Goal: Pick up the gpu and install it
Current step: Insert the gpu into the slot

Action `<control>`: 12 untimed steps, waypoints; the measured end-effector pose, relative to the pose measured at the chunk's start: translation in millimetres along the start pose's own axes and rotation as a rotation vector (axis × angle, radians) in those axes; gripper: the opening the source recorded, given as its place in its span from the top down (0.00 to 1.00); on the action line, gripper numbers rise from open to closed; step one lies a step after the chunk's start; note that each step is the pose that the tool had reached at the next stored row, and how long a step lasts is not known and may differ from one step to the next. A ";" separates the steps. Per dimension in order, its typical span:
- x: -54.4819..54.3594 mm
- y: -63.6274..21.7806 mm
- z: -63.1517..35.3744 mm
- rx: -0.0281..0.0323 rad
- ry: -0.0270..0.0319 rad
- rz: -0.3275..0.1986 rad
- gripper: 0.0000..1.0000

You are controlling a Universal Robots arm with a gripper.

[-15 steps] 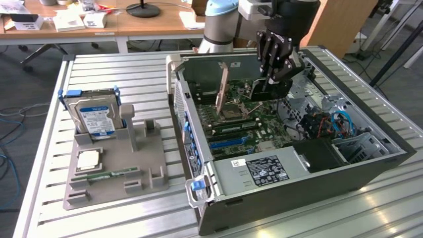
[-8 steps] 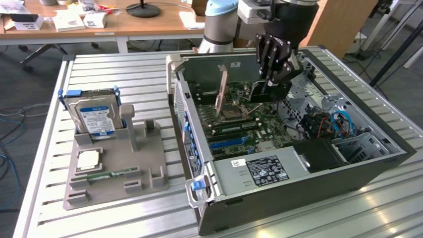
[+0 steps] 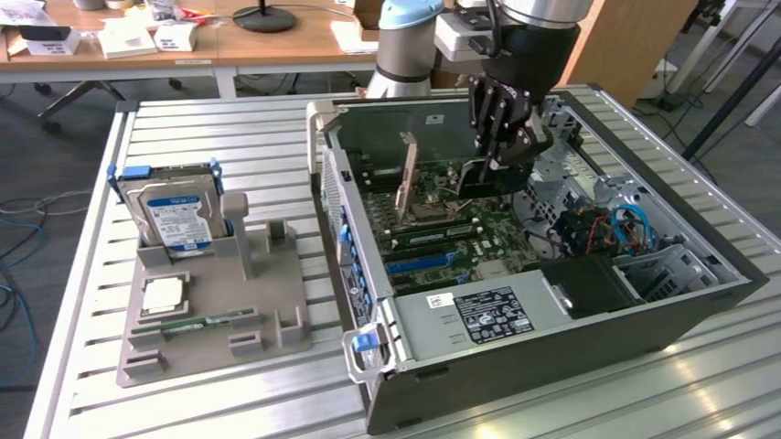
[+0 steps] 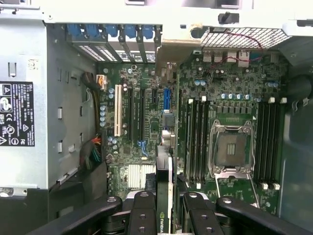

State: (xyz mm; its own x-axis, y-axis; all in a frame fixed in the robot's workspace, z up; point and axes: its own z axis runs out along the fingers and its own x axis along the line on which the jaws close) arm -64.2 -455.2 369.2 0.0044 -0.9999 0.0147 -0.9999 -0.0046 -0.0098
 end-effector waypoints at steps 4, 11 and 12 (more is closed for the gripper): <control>-0.1 0.4 6.9 0.0000 -0.0001 0.000 0.74; -0.1 0.6 9.2 0.0000 0.0001 0.000 0.74; -0.2 0.6 10.2 0.0002 -0.0005 0.000 0.74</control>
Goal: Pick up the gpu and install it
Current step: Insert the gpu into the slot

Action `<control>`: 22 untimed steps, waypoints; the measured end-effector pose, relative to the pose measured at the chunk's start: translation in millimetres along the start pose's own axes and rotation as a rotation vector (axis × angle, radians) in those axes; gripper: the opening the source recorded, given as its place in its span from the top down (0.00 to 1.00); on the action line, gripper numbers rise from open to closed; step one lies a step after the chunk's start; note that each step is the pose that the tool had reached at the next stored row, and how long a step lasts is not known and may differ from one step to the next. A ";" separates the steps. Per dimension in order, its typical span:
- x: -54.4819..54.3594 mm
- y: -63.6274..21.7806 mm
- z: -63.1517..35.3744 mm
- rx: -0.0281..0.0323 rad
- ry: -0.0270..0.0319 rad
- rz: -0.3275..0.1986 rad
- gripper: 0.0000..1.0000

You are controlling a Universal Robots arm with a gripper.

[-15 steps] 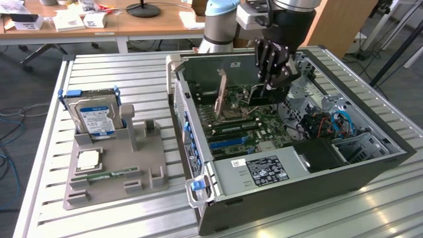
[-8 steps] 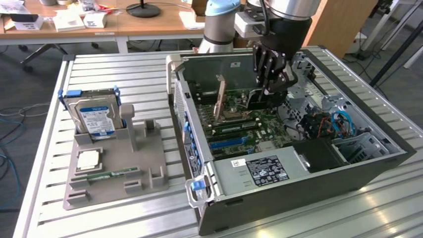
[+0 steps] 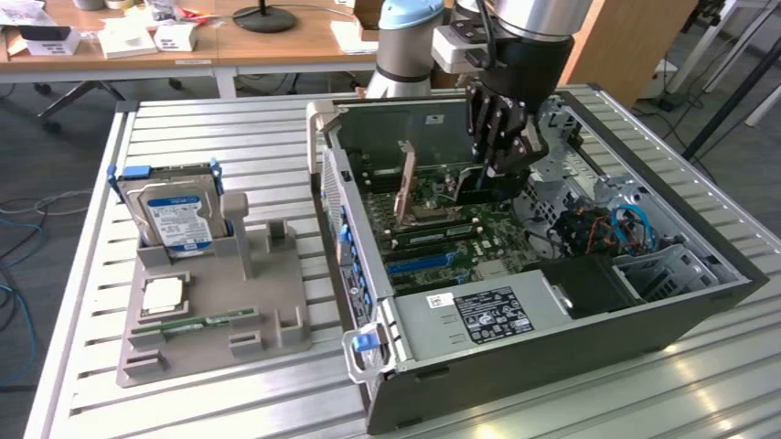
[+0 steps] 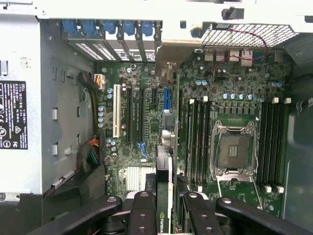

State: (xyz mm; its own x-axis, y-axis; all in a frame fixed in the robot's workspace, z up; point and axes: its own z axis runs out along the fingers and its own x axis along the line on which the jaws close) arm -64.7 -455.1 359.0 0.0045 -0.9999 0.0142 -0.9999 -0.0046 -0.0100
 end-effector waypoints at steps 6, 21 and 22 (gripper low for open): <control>-0.1 0.2 10.7 -0.0003 0.0005 0.000 0.74; -0.5 0.7 37.5 -0.0002 0.0005 0.000 0.74; -0.5 0.8 39.2 -0.0002 0.0005 0.000 0.74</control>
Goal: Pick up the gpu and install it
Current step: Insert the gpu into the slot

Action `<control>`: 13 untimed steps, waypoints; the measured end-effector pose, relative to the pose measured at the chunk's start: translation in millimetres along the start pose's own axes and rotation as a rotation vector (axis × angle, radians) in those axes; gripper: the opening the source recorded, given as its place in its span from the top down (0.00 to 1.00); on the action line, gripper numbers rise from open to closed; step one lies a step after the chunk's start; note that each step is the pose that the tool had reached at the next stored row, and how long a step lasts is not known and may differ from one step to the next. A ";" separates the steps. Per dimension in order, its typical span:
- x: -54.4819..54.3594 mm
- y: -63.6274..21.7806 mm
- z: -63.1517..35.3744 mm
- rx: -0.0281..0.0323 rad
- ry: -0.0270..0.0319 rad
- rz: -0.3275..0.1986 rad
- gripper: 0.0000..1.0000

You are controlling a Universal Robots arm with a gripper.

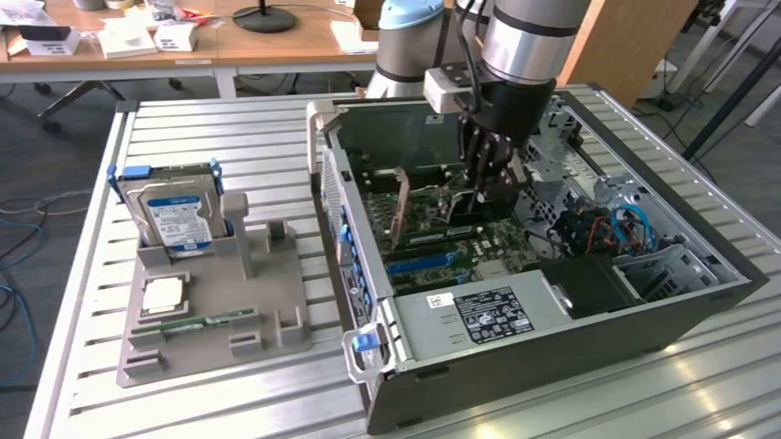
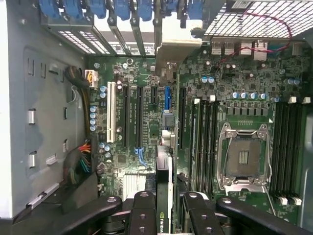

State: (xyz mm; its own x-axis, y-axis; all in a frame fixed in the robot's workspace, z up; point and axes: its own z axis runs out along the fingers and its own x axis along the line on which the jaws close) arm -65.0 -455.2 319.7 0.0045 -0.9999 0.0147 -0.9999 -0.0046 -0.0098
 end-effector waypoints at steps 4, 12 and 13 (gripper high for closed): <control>-0.1 0.0 3.3 -0.0001 0.0002 0.000 0.74; -0.2 0.1 11.1 0.0000 -0.0004 0.000 0.74; -0.2 0.1 12.1 0.0000 -0.0004 0.000 0.74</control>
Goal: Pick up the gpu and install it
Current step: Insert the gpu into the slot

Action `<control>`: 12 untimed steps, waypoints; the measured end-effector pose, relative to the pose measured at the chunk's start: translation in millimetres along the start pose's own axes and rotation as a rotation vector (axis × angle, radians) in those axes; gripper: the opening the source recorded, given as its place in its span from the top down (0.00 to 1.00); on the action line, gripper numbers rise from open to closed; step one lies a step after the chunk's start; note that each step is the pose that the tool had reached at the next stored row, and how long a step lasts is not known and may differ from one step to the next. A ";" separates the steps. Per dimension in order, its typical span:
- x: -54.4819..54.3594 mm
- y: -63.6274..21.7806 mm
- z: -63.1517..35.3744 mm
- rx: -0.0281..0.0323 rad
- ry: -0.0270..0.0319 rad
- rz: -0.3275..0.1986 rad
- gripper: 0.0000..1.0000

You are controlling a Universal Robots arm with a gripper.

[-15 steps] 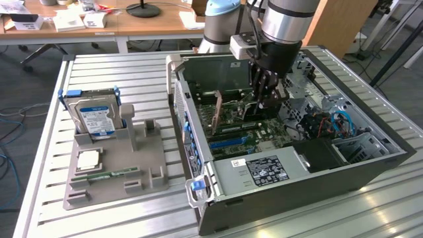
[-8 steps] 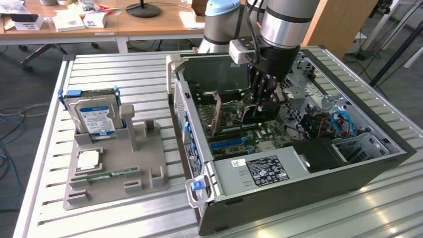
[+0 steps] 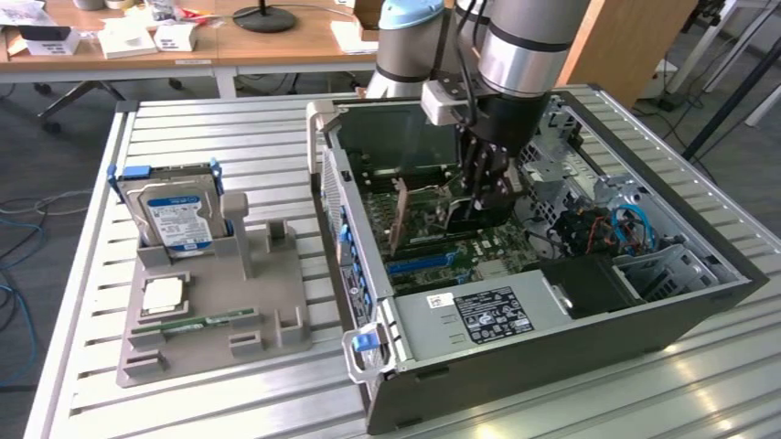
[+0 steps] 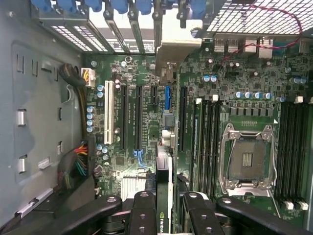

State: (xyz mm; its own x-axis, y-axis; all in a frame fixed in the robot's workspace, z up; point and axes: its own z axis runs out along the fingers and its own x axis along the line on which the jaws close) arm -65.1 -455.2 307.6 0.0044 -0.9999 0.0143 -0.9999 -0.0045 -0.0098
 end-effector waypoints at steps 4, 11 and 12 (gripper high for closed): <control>0.0 0.0 4.3 0.0000 0.0000 0.000 0.74; -0.1 0.2 6.4 0.0000 0.0001 0.000 0.74; -0.1 0.9 6.6 0.0002 0.0000 0.000 0.74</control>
State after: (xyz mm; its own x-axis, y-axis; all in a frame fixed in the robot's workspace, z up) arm -65.9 -455.2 301.1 0.0041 -0.9999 0.0143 -0.9999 -0.0043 -0.0099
